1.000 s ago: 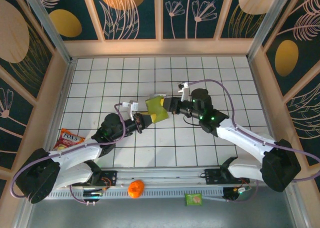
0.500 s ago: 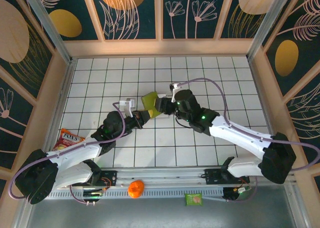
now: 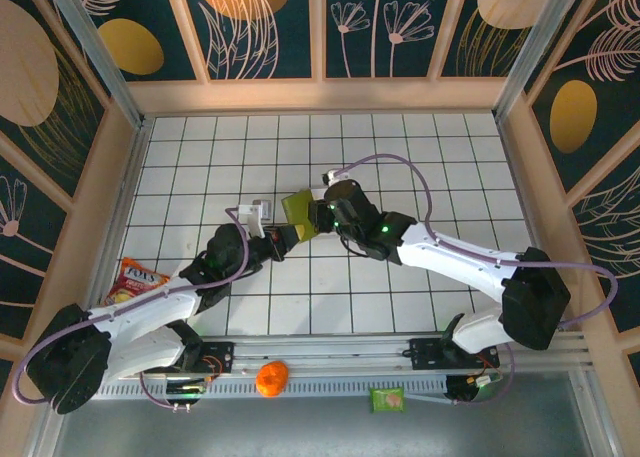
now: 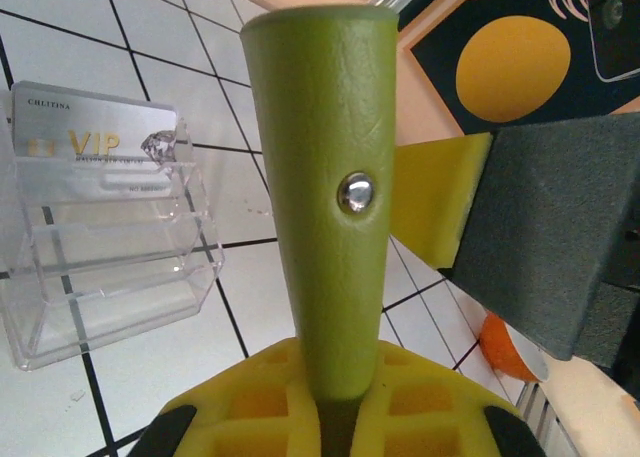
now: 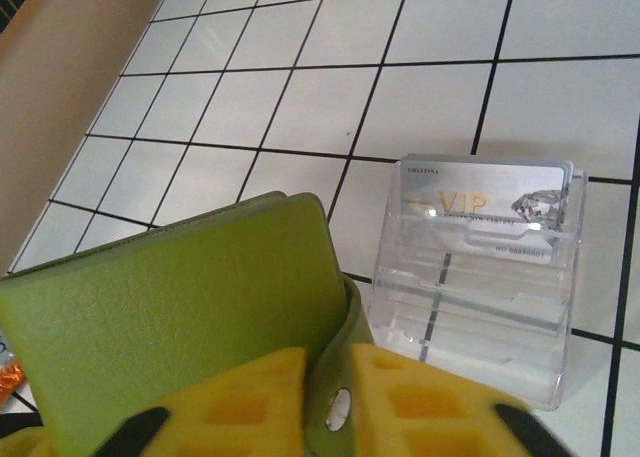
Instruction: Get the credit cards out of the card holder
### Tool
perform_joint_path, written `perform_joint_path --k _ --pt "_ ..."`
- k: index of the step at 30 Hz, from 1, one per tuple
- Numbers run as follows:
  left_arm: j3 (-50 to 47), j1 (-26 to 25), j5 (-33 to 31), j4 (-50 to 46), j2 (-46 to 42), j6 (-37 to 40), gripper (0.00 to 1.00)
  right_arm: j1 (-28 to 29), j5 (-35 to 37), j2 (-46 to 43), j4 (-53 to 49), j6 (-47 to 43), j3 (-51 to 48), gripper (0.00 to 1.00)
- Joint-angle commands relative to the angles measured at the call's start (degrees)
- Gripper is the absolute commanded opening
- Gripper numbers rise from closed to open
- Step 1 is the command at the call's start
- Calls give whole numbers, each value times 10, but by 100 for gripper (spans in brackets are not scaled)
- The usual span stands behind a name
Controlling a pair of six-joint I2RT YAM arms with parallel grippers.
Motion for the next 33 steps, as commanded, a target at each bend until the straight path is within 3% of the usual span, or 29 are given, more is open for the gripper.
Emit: perform_joint_path --k 1,4,12,15,17,19,22,28,33 --pt "16 -3 -4 36 -35 2 0 -11 81 3 -53 -1 -6 10" --pt "14 -3 0 36 -37 2 0 -12 84 -10 -46 1 -20 0" --pt "10 -2 14 32 -42 12 0 -43 54 -49 -33 10 -68 0" --pt "10 -2 37 33 -48 26 0 -59 12 -88 0 -11 -101 0" --pt "9 -3 50 33 -49 36 0 -76 -42 -119 31 -29 -122 15" --pt "7 -2 54 36 -48 39 0 -90 -92 -156 65 -40 -149 39" --pt "1 -2 54 49 -46 33 0 -97 -155 -210 123 -47 -190 54" --pt "1 -3 68 74 -42 24 0 -92 -273 -232 206 -37 -221 61" --pt "2 -2 82 82 -41 22 0 -73 -248 -203 201 -41 -202 61"
